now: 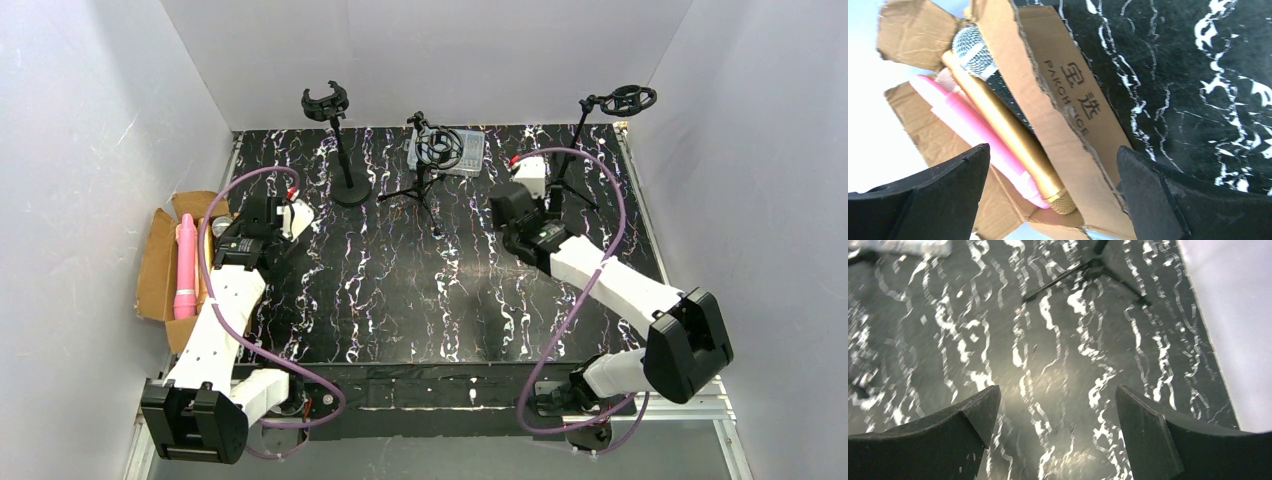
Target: Attach the microphones to the stand
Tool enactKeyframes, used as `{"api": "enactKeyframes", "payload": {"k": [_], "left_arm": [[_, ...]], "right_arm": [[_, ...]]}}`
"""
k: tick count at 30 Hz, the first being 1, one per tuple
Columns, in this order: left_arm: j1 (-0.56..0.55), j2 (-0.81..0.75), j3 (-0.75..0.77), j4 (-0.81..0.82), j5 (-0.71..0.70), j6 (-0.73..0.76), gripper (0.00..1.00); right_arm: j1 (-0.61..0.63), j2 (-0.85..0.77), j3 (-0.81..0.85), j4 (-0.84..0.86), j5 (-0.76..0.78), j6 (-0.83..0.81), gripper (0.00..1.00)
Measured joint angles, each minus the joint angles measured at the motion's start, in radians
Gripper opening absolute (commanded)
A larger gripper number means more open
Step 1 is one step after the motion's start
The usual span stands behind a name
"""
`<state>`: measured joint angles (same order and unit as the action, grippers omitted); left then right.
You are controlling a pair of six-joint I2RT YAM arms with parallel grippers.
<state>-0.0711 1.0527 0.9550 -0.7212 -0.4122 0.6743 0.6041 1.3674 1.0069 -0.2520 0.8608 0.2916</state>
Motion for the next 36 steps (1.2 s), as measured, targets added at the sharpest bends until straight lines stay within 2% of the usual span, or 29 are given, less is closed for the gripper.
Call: {"api": "enactKeyframes", "payload": {"k": [5, 16, 19, 21, 24, 28, 31, 36], "left_arm": [[-0.003, 0.002, 0.0, 0.042, -0.051, 0.045, 0.85], [-0.003, 0.106, -0.017, 0.015, -0.03, -0.035, 0.76], [-0.003, 0.111, -0.032, 0.018, -0.055, -0.034, 0.61], [-0.003, 0.108, -0.032, 0.032, -0.087, -0.019, 0.41], [-0.003, 0.093, -0.032, 0.058, -0.138, 0.021, 0.02], [-0.001, 0.074, -0.031, 0.07, -0.18, 0.036, 0.0], [-0.002, 0.077, -0.011, 0.02, -0.162, -0.003, 0.0], [0.003, 0.098, 0.14, -0.188, 0.024, -0.154, 0.0]], "right_arm": [[0.14, -0.034, -0.043, -0.056, 0.011, 0.075, 0.9], [0.373, -0.083, -0.043, -0.1, 0.085, 0.173, 0.89], [0.417, -0.083, -0.043, -0.109, 0.1, 0.195, 0.87], [0.437, -0.083, -0.043, -0.114, 0.108, 0.208, 0.85], [0.468, -0.081, -0.043, -0.114, 0.119, 0.22, 0.84], [0.501, -0.068, -0.043, -0.114, 0.122, 0.233, 0.83], [0.522, -0.057, -0.043, -0.114, 0.121, 0.237, 0.83], [0.544, -0.055, -0.043, -0.115, 0.111, 0.243, 0.83]]}}
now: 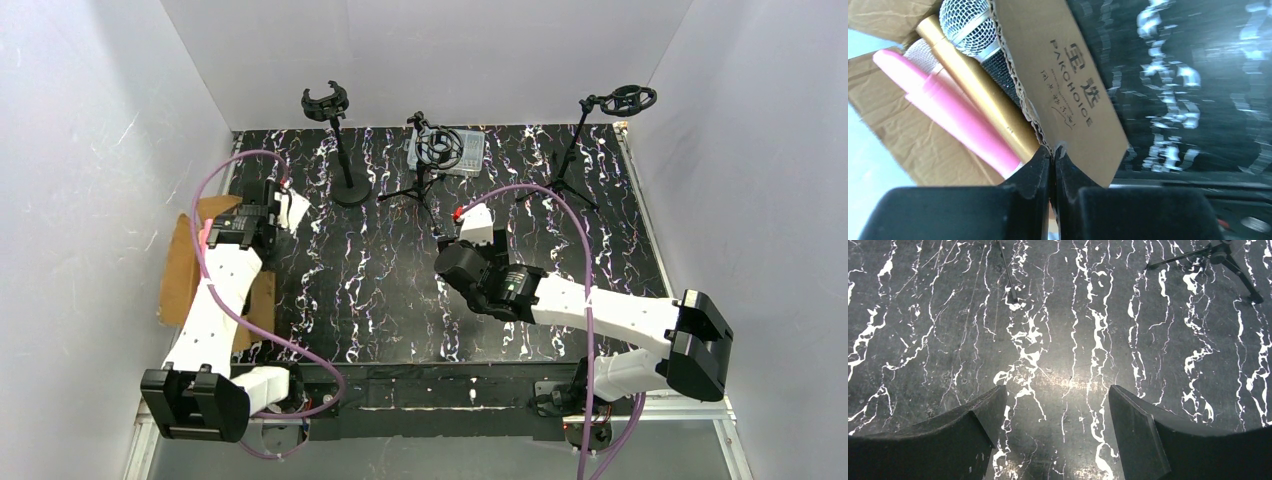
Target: Attach the microphones to the stand
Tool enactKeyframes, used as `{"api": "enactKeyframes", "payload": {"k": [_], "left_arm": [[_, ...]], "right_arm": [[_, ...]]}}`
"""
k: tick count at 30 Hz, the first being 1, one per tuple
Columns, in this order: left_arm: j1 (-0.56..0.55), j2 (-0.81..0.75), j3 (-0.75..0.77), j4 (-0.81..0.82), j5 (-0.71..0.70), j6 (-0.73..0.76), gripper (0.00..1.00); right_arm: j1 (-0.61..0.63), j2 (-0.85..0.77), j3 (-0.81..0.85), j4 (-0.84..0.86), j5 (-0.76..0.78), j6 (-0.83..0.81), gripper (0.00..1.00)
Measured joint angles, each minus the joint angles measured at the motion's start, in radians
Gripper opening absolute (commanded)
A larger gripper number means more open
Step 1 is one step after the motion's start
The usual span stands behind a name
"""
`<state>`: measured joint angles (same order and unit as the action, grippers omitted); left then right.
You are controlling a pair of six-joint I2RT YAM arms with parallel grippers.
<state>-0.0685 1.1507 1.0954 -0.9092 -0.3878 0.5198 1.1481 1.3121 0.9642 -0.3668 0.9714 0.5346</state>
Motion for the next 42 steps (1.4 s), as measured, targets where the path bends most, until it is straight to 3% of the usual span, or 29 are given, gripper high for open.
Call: {"api": "enactKeyframes", "payload": {"k": [6, 9, 12, 17, 20, 25, 27, 34, 42], "left_arm": [[-0.003, -0.01, 0.135, -0.182, 0.367, -0.21, 0.01], [-0.03, -0.035, 0.124, -0.222, 0.518, -0.287, 0.16], [-0.068, -0.06, 0.096, -0.234, 0.632, -0.335, 0.43], [-0.084, -0.057, 0.104, -0.251, 0.729, -0.365, 0.79], [-0.084, -0.033, 0.176, -0.277, 0.724, -0.357, 0.87], [-0.058, -0.014, 0.381, -0.319, 0.613, -0.29, 0.89], [0.033, -0.018, 0.434, -0.334, 0.523, -0.202, 0.88], [0.277, 0.055, 0.426, -0.36, 0.49, 0.001, 0.77], [0.431, 0.146, 0.421, -0.374, 0.548, 0.134, 0.69]], "right_arm": [[0.006, 0.0, 0.0, 0.002, -0.049, 0.012, 0.83], [0.006, 0.0, 0.0, 0.002, -0.083, 0.012, 0.83], [0.006, 0.004, 0.006, 0.003, -0.114, 0.012, 0.83], [0.013, 0.047, 0.039, 0.004, -0.172, 0.012, 0.84], [0.032, 0.09, 0.082, 0.006, -0.214, 0.014, 0.86], [0.082, 0.16, 0.176, 0.042, -0.303, 0.029, 0.9], [0.106, 0.194, 0.206, 0.108, -0.397, 0.051, 0.92], [0.107, 0.228, 0.174, 0.337, -0.587, 0.138, 0.93], [0.107, 0.321, 0.169, 0.502, -0.711, 0.222, 0.9]]}}
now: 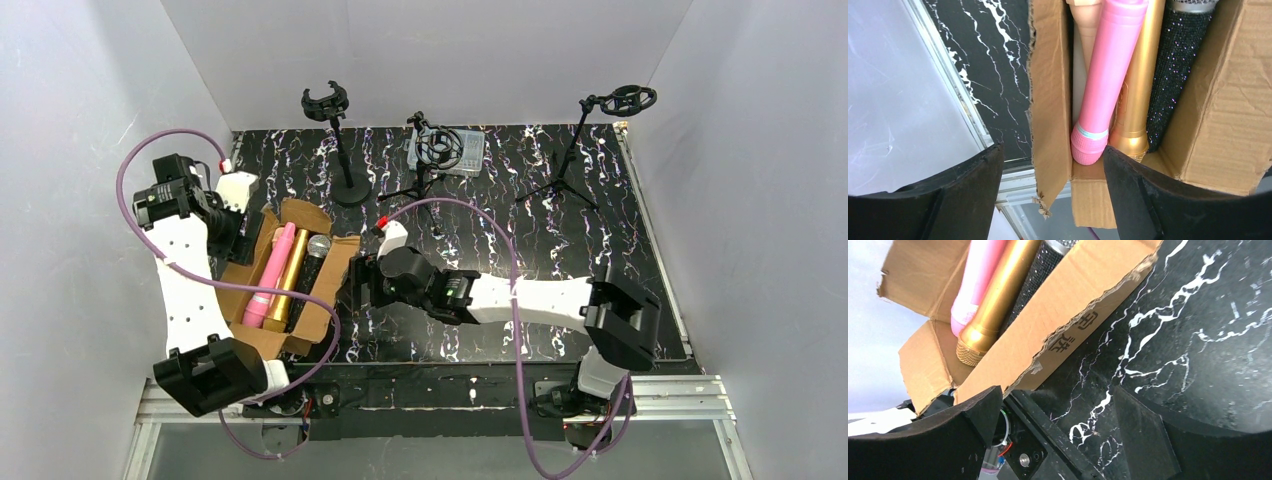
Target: Attach the microphones to the stand
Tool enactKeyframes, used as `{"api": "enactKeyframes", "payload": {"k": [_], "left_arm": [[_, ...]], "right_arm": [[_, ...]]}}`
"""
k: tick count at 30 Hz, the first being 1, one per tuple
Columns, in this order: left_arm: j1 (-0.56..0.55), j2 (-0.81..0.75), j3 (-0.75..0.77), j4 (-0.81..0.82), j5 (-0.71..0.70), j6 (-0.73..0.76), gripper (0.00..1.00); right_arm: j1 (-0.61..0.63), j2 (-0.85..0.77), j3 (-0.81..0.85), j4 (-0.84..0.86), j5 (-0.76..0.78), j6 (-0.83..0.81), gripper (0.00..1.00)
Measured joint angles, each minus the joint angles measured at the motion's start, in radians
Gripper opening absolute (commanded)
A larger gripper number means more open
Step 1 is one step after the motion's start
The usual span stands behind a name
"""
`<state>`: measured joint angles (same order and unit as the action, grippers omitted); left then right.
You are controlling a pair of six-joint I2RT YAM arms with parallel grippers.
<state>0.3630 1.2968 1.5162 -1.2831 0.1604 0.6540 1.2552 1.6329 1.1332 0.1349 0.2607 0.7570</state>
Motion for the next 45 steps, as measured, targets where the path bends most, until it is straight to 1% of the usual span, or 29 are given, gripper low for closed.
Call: {"api": "enactKeyframes", "payload": {"k": [4, 7, 9, 15, 17, 21, 23, 24, 25, 26, 27, 30, 33, 34, 37, 39, 41, 45], "left_arm": [[0.021, -0.003, -0.027, -0.006, 0.027, 0.031, 0.62], [0.034, -0.01, -0.068, 0.005, 0.034, 0.051, 0.55], [0.046, -0.014, -0.103, 0.016, 0.034, 0.064, 0.48], [0.077, -0.016, -0.185, 0.044, 0.047, 0.084, 0.09], [0.087, -0.015, -0.19, 0.047, 0.063, 0.084, 0.0], [0.094, -0.015, -0.19, 0.034, 0.098, 0.075, 0.0], [0.094, -0.014, -0.191, 0.023, 0.117, 0.066, 0.0], [0.094, -0.014, -0.192, 0.019, 0.124, 0.062, 0.0], [0.095, -0.014, -0.194, 0.016, 0.132, 0.059, 0.0], [0.096, -0.014, -0.195, 0.012, 0.14, 0.056, 0.0], [0.098, -0.014, -0.195, 0.006, 0.149, 0.053, 0.0], [0.101, -0.014, -0.193, -0.017, 0.188, 0.049, 0.0], [0.1, -0.008, -0.186, -0.036, 0.242, 0.053, 0.0], [0.1, -0.005, -0.181, -0.045, 0.258, 0.054, 0.04], [0.1, 0.003, -0.169, -0.087, 0.314, 0.066, 0.19], [0.1, 0.002, -0.168, -0.137, 0.359, 0.086, 0.34], [0.098, -0.003, -0.169, -0.181, 0.393, 0.12, 0.47], [0.096, -0.029, -0.175, -0.211, 0.438, 0.187, 0.65]], "right_arm": [[0.0, 0.075, 0.003, 0.05, -0.044, 0.045, 0.87], [-0.001, 0.126, 0.016, 0.068, -0.08, 0.071, 0.82], [-0.001, 0.161, 0.038, 0.08, -0.095, 0.083, 0.77], [-0.001, 0.199, 0.071, 0.121, -0.126, 0.109, 0.66], [-0.001, 0.199, 0.071, 0.135, -0.127, 0.112, 0.61], [-0.001, 0.199, 0.071, 0.159, -0.128, 0.124, 0.51], [-0.001, 0.199, 0.071, 0.171, -0.13, 0.131, 0.42], [-0.001, 0.199, 0.071, 0.176, -0.13, 0.132, 0.35], [-0.002, 0.199, 0.071, 0.18, -0.13, 0.133, 0.23], [-0.005, 0.198, 0.071, 0.183, -0.129, 0.133, 0.05], [-0.01, 0.195, 0.069, 0.185, -0.13, 0.141, 0.01], [-0.021, 0.174, 0.065, 0.193, -0.145, 0.154, 0.01], [-0.04, 0.136, 0.054, 0.148, -0.169, 0.154, 0.01], [-0.051, 0.121, 0.048, 0.127, -0.179, 0.153, 0.01], [-0.094, 0.086, 0.048, 0.053, -0.201, 0.13, 0.01], [-0.147, 0.066, 0.06, -0.005, -0.227, 0.105, 0.01], [-0.199, 0.063, 0.091, -0.055, -0.261, 0.076, 0.01], [-0.281, 0.063, 0.146, -0.173, -0.353, 0.002, 0.01]]}}
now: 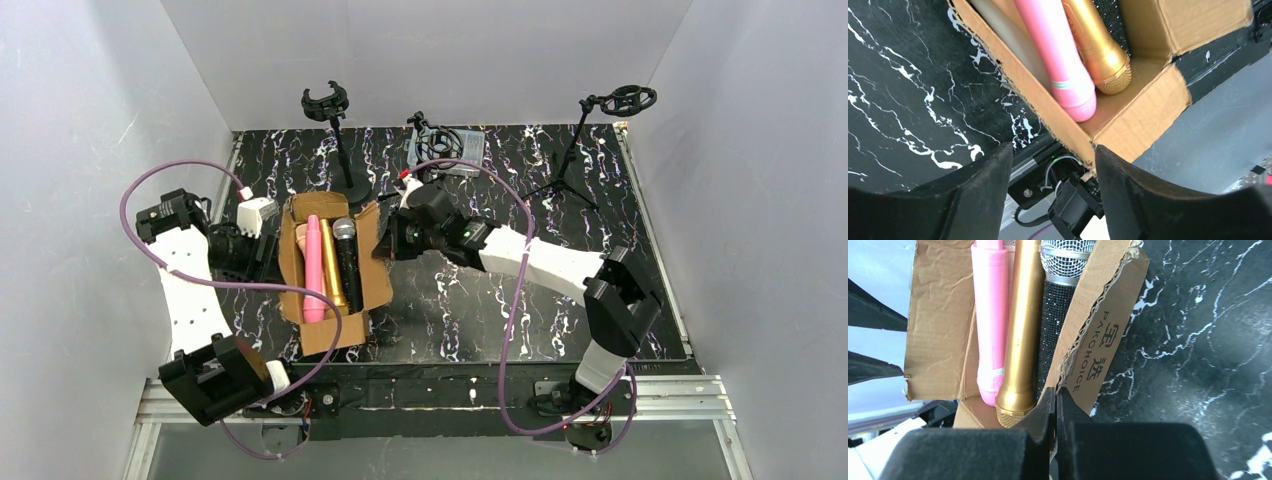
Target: Attach the microphones to the stand
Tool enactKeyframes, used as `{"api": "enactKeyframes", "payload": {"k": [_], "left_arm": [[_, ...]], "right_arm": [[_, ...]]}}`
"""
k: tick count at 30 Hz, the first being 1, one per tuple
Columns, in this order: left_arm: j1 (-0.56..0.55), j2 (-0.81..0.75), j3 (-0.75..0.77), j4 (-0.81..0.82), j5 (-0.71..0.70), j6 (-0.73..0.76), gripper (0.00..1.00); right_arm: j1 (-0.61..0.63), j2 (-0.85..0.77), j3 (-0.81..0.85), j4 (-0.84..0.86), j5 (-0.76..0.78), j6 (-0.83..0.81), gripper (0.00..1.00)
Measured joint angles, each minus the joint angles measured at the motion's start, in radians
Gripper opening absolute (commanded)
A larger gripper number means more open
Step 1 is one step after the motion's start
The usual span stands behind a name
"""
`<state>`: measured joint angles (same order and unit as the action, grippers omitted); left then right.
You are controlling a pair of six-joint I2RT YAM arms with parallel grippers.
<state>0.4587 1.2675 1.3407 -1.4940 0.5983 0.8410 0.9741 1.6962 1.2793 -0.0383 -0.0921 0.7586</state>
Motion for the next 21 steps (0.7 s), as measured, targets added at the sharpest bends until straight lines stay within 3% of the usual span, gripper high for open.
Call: {"api": "enactKeyframes", "payload": {"k": [3, 5, 14, 21], "left_arm": [[0.0, -0.026, -0.006, 0.0, 0.016, 0.022, 0.8], [0.0, -0.042, -0.002, 0.002, 0.02, 0.013, 0.97], [-0.016, 0.008, 0.188, 0.17, 0.145, -0.22, 0.98], [-0.159, 0.247, 0.24, 0.356, 0.183, -0.342, 0.98]], "right_arm": [[-0.029, 0.001, 0.047, -0.091, -0.052, -0.072, 0.01], [-0.034, 0.001, 0.067, -0.134, -0.07, -0.117, 0.01], [-0.037, 0.001, 0.107, -0.232, -0.127, -0.288, 0.01], [-0.038, 0.017, 0.128, -0.237, -0.152, -0.33, 0.01]]}}
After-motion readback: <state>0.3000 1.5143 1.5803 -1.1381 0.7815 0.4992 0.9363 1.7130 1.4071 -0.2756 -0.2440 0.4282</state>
